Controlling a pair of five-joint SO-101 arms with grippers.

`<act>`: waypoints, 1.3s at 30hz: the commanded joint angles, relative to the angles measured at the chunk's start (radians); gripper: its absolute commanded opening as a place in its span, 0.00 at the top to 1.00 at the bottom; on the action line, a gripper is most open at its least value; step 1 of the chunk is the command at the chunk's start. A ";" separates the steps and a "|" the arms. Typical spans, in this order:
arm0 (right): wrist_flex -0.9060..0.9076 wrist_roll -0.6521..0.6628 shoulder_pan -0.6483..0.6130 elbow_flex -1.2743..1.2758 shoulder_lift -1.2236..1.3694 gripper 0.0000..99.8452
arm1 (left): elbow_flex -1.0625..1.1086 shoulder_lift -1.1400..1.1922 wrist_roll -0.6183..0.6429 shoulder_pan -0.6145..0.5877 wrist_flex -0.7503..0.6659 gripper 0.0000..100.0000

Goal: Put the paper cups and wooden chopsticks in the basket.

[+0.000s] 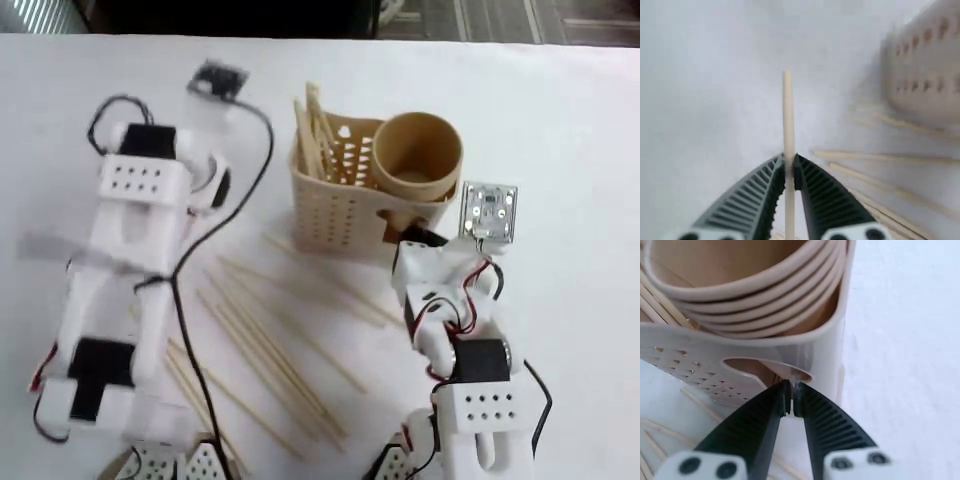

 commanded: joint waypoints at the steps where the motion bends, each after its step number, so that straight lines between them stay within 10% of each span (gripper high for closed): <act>1: -0.016 -0.002 -0.004 -0.003 -0.019 0.97 | -0.178 -0.145 0.054 0.047 0.025 0.98; 16: -0.018 -0.002 -0.004 -0.003 -0.019 0.97 | -0.684 -0.208 0.149 0.305 -0.264 0.98; 39: -0.030 -0.002 0.002 -0.002 -0.018 0.97 | -0.130 -0.216 0.325 0.380 -0.852 0.98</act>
